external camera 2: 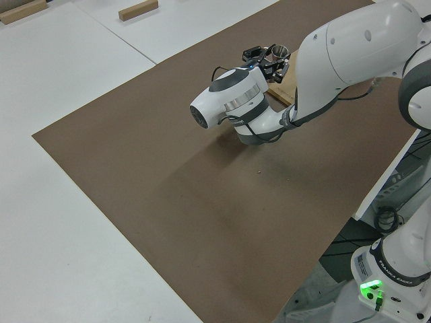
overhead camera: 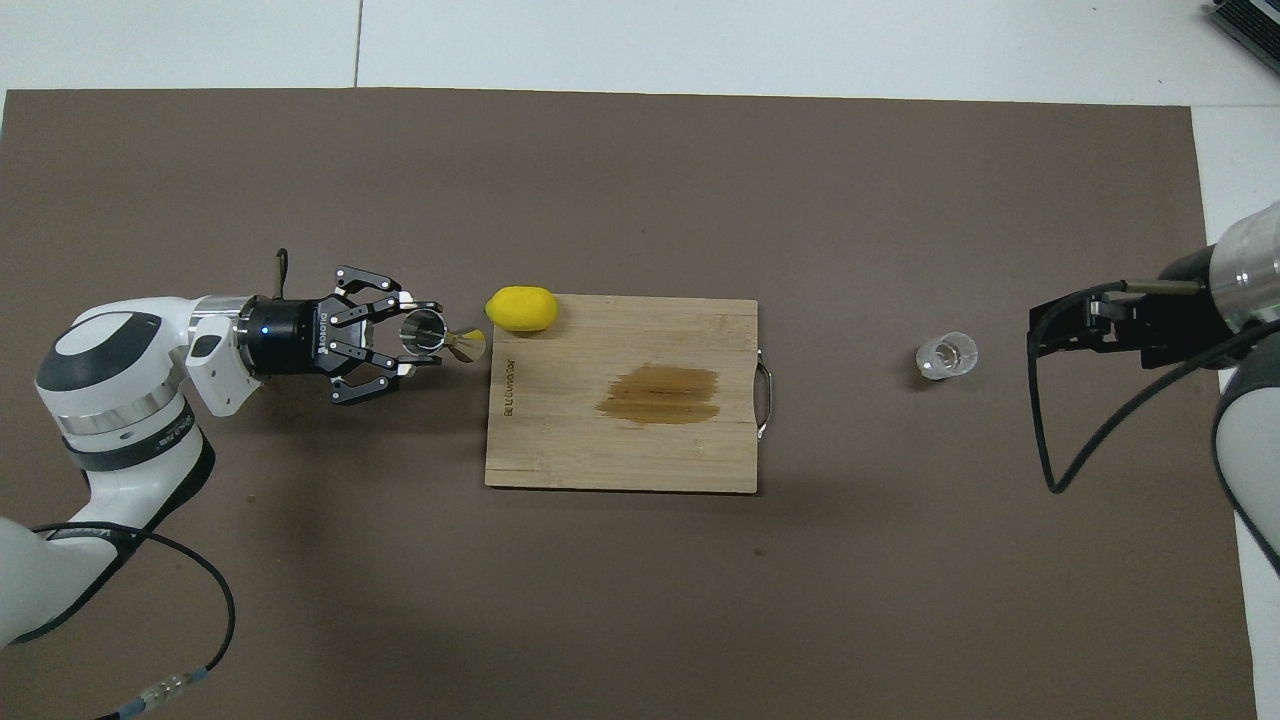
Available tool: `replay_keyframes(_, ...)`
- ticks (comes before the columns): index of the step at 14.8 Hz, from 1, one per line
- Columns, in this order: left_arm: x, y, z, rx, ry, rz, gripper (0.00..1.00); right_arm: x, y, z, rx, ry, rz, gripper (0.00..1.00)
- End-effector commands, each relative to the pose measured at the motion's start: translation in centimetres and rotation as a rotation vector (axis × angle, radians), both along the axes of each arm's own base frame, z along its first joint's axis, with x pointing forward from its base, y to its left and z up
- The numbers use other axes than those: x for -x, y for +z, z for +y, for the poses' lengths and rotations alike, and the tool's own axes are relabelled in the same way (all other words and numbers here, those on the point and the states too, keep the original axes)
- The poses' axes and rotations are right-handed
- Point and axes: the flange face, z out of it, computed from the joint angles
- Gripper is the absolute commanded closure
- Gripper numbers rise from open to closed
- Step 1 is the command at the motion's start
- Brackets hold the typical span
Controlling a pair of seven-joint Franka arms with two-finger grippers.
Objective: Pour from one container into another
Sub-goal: 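Carry the metal cup with the left gripper onto the cutting board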
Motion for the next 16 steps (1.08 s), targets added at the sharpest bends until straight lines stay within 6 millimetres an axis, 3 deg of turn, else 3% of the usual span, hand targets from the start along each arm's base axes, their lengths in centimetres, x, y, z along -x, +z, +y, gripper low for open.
replay_keyframes(1,1.8,2.0,-2.8,-0.046,0.032,0.026,0.74,0.9,0.1,-0.4,-0.018,0.015,0.015,0.00)
replay_keyframes(5,3.5,2.6,-8.8,-0.069,0.037,0.046,0.74,0.7,0.2,-0.4,-0.016,-0.045,0.001,0.02)
replay_keyframes(7,4.2,2.4,-13.2,-0.070,0.069,0.060,0.74,0.4,-0.1,-0.6,-0.010,-0.123,0.003,0.08)
replay_keyframes(11,6.2,1.7,-21.4,-0.087,0.157,0.101,0.74,-0.7,-1.3,-1.7,-0.008,-0.343,-0.002,0.08)
replay_keyframes(14,7.1,0.5,-23.2,-0.137,0.184,0.106,0.74,-1.7,-4.2,-2.1,-0.019,-0.577,0.024,0.08)
replay_keyframes(16,7.0,0.2,-23.1,-0.165,0.217,0.052,0.74,-2.4,-6.6,-3.5,-0.089,-0.784,0.070,0.08)
